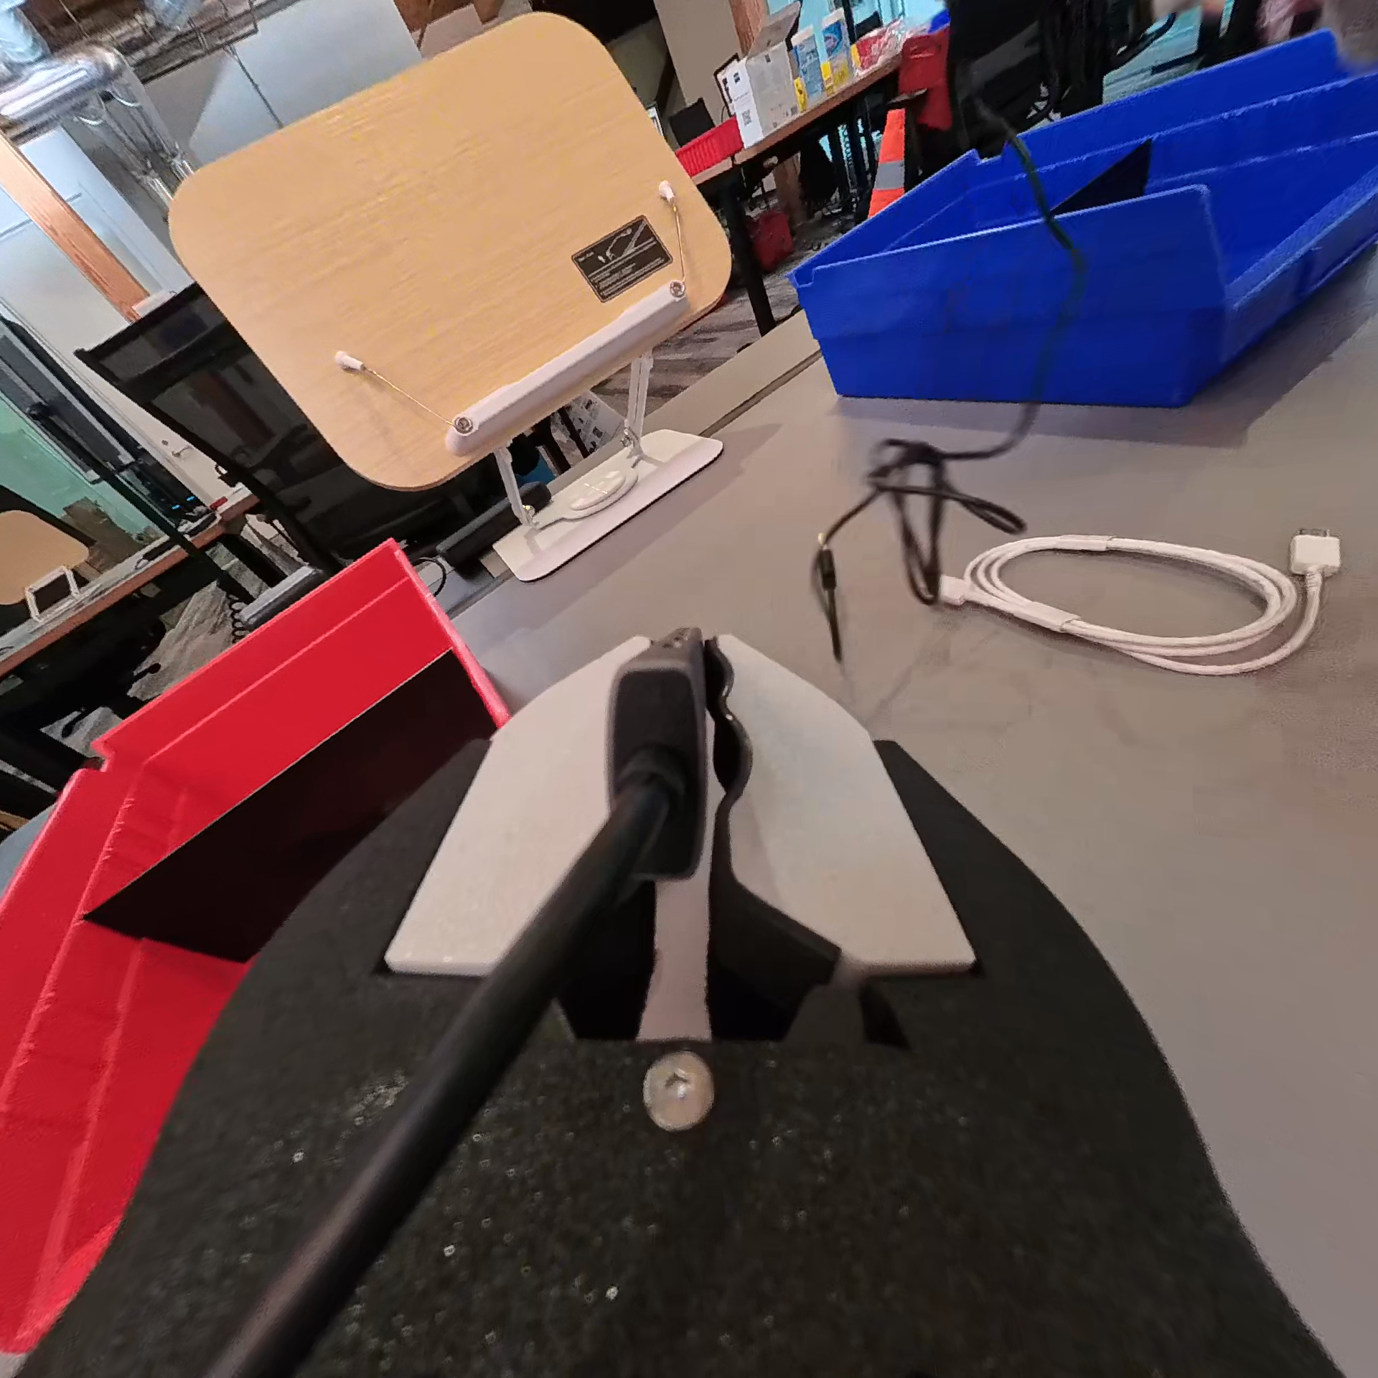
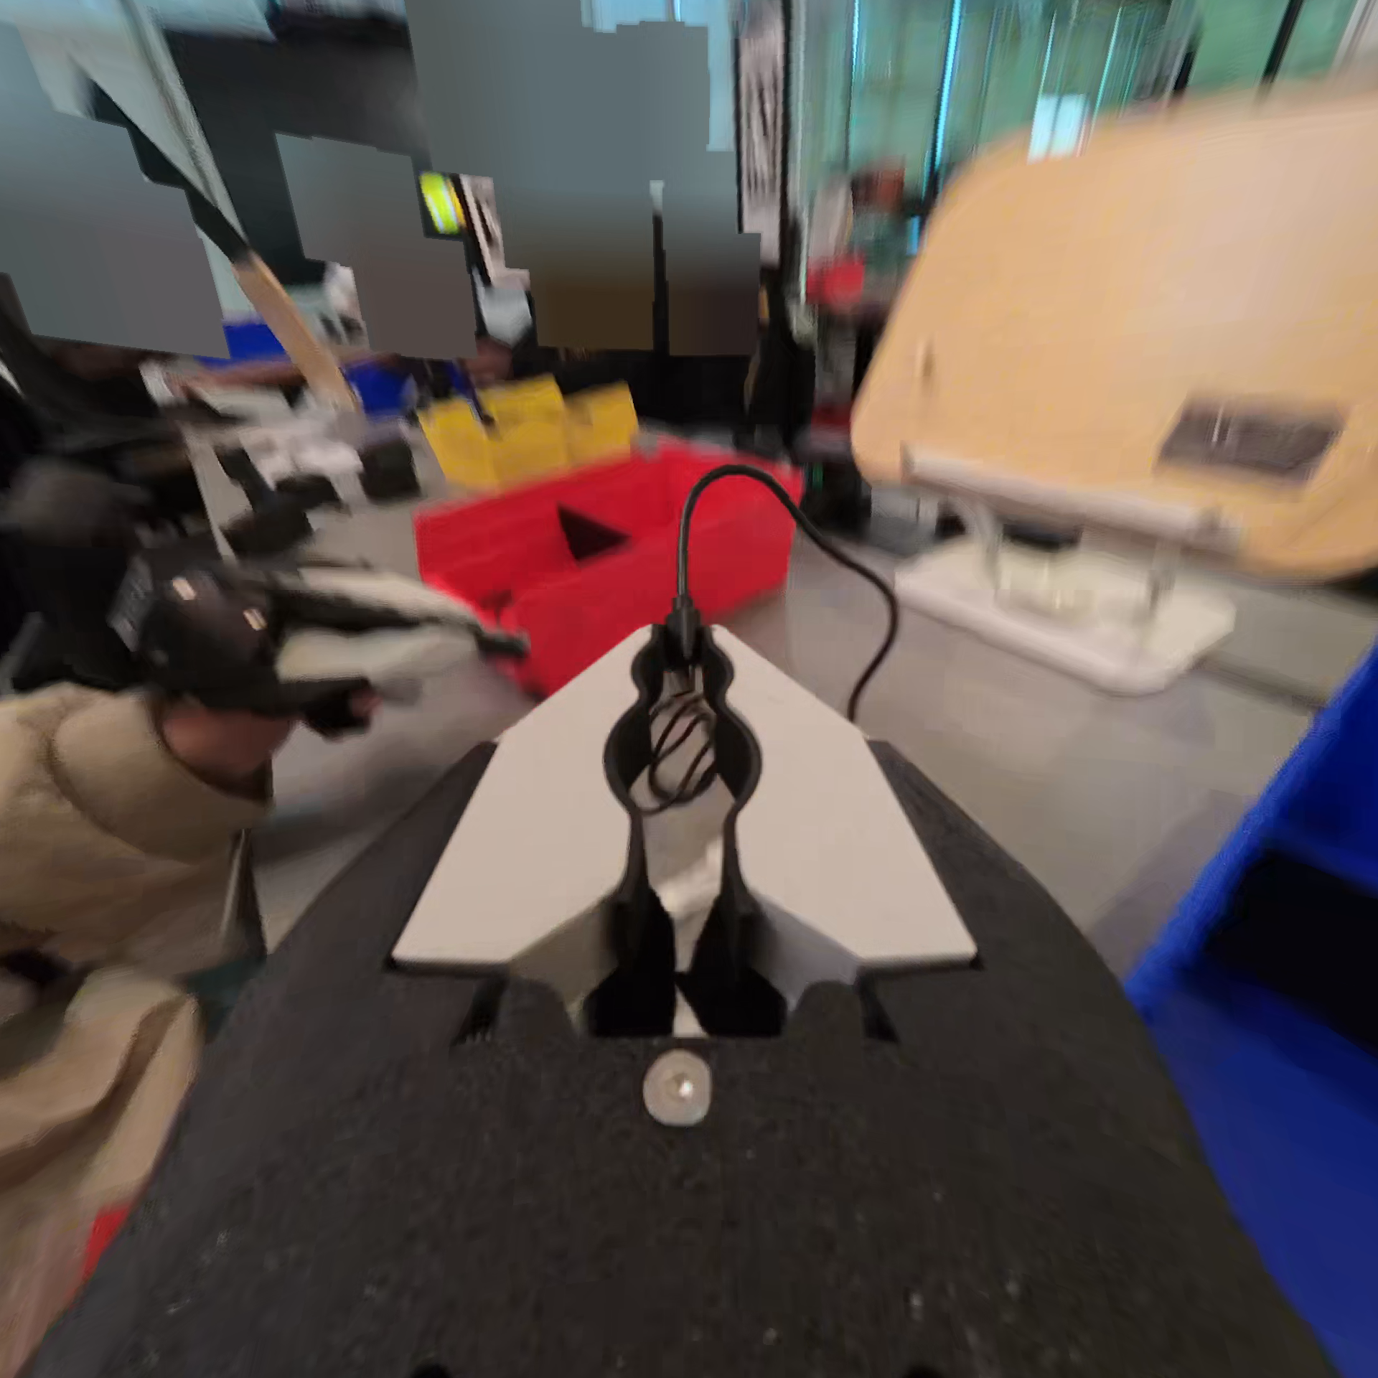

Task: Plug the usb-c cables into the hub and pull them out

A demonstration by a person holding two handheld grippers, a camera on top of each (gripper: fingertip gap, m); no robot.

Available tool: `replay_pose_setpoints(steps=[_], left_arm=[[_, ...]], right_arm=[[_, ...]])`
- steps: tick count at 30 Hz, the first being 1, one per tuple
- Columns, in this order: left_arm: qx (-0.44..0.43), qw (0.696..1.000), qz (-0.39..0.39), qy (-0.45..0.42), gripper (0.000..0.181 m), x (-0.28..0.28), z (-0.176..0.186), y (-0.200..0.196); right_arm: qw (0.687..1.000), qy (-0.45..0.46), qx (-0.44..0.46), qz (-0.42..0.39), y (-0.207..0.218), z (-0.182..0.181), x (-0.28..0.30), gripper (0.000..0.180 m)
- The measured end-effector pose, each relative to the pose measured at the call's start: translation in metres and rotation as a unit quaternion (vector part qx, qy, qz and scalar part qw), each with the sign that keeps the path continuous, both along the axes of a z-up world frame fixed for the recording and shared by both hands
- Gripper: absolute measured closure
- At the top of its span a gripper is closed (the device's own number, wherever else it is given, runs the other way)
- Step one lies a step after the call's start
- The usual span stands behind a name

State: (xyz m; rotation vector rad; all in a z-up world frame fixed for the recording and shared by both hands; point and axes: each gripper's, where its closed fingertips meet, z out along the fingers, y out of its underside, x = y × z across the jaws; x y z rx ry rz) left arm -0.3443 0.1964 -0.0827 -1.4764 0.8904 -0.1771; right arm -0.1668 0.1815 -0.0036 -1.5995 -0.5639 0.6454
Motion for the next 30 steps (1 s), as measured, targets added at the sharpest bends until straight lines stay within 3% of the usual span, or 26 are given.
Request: replay_pose_setpoints(steps=[3, 5, 11, 14, 16, 20, 23, 27, 30], left_arm=[[0.002, 1.000, 0.000, 0.004, 0.170, 0.000, 0.000, -0.001], [0.003, 1.000, 0.001, 0.006, 0.170, 0.000, -0.001, -0.001], [-0.006, 1.000, -0.006, 0.011, 0.170, 0.006, -0.006, -0.001], [-0.003, 1.000, -0.008, 0.015, 0.169, 0.008, -0.006, -0.002], [-0.003, 1.000, -0.006, 0.017, 0.169, 0.006, -0.006, -0.002], [-0.004, 1.000, 0.000, 0.011, 0.169, 0.000, -0.005, -0.001], [-0.009, 1.000, 0.001, 0.003, 0.169, -0.001, -0.004, 0.000], [-0.014, 1.000, -0.005, 0.008, 0.169, 0.004, -0.007, -0.001], [-0.011, 1.000, -0.011, 0.014, 0.169, 0.008, -0.007, -0.003]], right_arm=[[0.988, -0.100, -0.097, -0.068, 0.001, -0.071, 0.028, 0.171], [0.974, -0.155, -0.150, -0.070, -0.014, -0.111, 0.033, 0.171], [0.957, -0.114, -0.268, -0.001, -0.058, -0.156, -0.030, 0.171], [0.946, -0.044, -0.312, 0.075, -0.077, -0.156, -0.085, 0.163], [0.934, -0.043, -0.323, 0.145, -0.098, -0.153, -0.111, 0.158], [0.930, -0.146, -0.257, 0.221, -0.120, -0.149, -0.112, 0.148], [0.896, -0.262, -0.210, 0.291, -0.144, -0.147, -0.090, 0.148], [0.904, -0.385, -0.050, 0.177, -0.090, -0.110, -0.050, 0.152], [0.916, -0.371, -0.044, 0.143, -0.045, -0.085, -0.038, 0.155]])
